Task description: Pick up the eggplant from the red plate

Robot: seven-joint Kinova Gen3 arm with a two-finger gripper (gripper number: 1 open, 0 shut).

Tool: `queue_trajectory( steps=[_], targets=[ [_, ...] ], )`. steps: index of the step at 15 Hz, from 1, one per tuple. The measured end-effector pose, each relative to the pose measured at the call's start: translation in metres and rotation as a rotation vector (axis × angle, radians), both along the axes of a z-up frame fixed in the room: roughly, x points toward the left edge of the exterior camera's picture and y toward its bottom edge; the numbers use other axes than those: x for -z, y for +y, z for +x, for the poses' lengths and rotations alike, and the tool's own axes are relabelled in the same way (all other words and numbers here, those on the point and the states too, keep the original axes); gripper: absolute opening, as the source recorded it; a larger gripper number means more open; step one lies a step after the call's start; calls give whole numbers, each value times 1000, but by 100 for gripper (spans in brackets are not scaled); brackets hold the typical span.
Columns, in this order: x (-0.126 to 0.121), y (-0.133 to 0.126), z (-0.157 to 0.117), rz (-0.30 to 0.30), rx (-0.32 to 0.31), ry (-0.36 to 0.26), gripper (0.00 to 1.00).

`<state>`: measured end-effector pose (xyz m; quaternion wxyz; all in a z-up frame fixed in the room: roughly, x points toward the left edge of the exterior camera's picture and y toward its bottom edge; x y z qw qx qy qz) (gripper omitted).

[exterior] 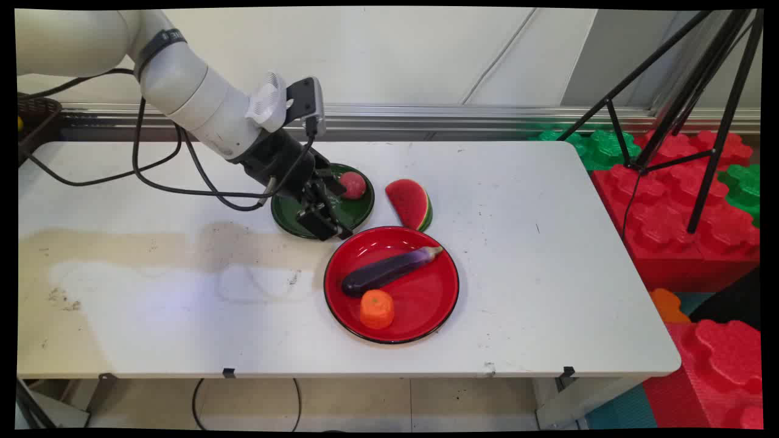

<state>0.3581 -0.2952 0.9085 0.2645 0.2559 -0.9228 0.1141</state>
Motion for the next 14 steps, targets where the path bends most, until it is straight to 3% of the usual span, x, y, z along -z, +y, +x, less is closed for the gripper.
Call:
queue_trajectory(
  steps=[7,14],
  targets=[
    [-5,-3,-7,2,3,9,100],
    [8,-16,-45,54,-10,-14,100]
  ],
)
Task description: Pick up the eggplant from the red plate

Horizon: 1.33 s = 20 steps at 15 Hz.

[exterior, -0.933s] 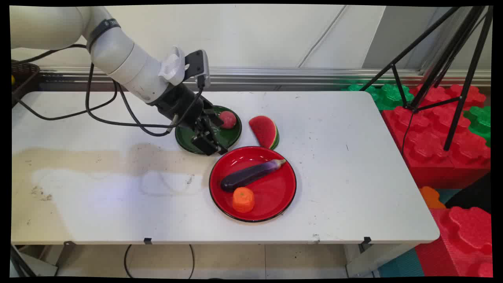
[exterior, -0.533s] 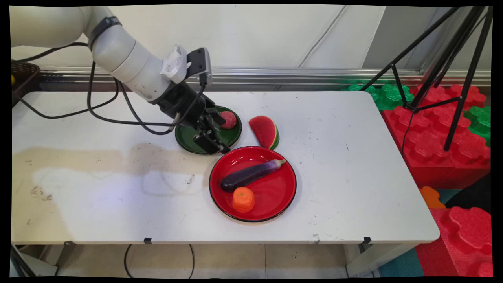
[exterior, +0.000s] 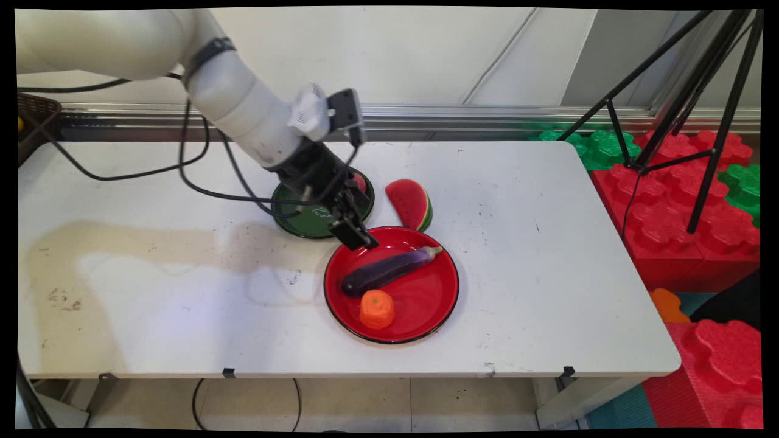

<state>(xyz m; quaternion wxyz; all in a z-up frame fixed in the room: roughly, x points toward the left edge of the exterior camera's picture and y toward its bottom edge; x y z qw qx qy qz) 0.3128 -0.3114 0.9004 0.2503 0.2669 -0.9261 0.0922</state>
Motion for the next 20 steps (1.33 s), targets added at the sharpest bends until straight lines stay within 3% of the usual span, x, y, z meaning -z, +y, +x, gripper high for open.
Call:
queue_trajectory(
  steps=[11,20],
  targets=[
    [75,-31,-52,63,-84,-69,100],
    [113,-43,-73,80,-127,-87,100]
  ],
)
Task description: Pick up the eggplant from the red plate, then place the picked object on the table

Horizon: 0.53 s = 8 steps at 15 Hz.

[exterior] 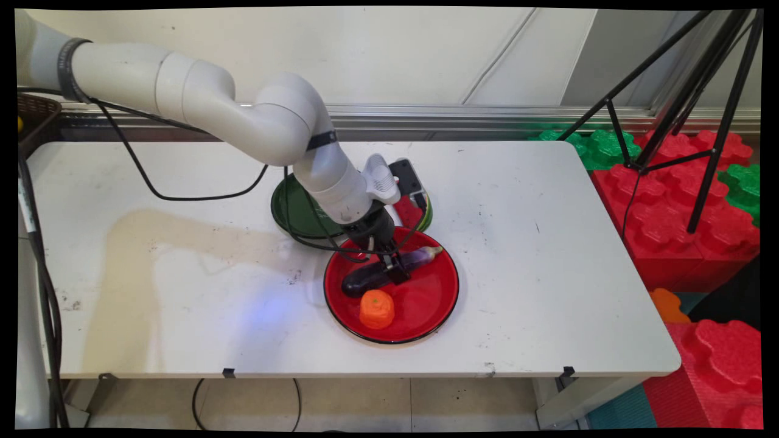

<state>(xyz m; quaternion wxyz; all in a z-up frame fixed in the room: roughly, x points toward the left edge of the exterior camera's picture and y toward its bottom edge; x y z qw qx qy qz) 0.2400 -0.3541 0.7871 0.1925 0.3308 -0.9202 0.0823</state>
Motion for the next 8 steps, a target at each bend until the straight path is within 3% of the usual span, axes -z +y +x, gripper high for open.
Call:
queue_trajectory(
  steps=[1,8],
  targets=[
    [2,0,-2,0,-2,0,0],
    [-10,2,-8,-37,2,-14,0]
  ],
)
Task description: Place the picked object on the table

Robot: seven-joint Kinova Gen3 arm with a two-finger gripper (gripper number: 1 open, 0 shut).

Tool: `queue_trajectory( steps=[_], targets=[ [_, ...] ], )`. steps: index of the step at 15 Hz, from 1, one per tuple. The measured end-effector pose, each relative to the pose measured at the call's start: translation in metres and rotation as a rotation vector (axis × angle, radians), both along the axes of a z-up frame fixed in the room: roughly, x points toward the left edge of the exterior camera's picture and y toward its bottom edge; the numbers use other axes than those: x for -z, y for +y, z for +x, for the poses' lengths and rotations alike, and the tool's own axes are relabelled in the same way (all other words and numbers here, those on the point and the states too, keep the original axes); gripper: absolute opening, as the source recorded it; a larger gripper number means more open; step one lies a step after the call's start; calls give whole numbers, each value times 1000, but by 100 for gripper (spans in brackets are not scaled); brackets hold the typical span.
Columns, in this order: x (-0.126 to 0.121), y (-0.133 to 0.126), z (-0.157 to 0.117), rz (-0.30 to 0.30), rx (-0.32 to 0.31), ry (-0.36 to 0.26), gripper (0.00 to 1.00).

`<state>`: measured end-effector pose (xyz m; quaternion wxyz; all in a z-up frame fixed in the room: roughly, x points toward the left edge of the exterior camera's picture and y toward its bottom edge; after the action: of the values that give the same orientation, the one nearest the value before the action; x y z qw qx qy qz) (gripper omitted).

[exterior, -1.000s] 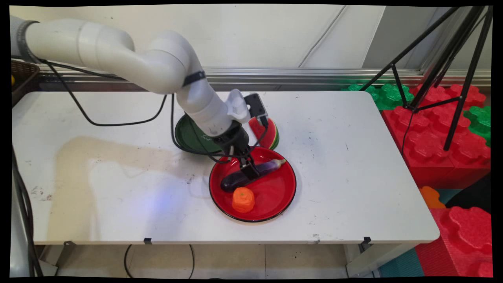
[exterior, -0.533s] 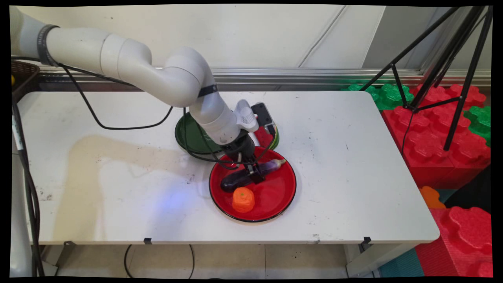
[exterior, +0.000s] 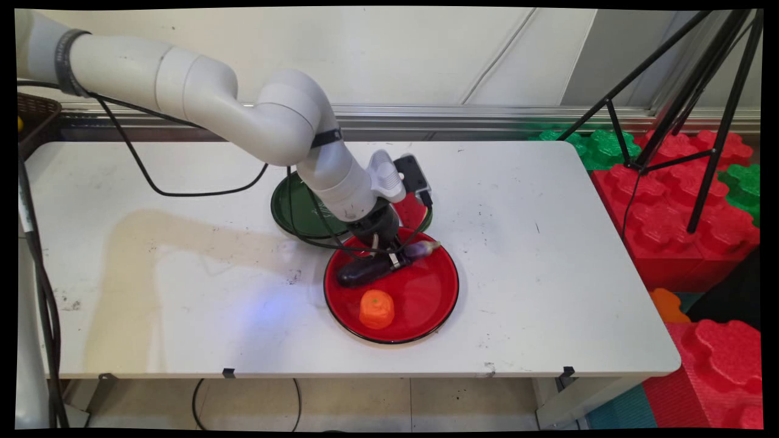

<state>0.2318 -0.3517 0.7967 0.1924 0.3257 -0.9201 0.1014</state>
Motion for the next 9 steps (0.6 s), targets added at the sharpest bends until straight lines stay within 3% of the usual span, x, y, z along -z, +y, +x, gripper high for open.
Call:
queue_trajectory(
  steps=[9],
  targets=[
    [-60,15,14,-69,1,-14,0]
  ],
)
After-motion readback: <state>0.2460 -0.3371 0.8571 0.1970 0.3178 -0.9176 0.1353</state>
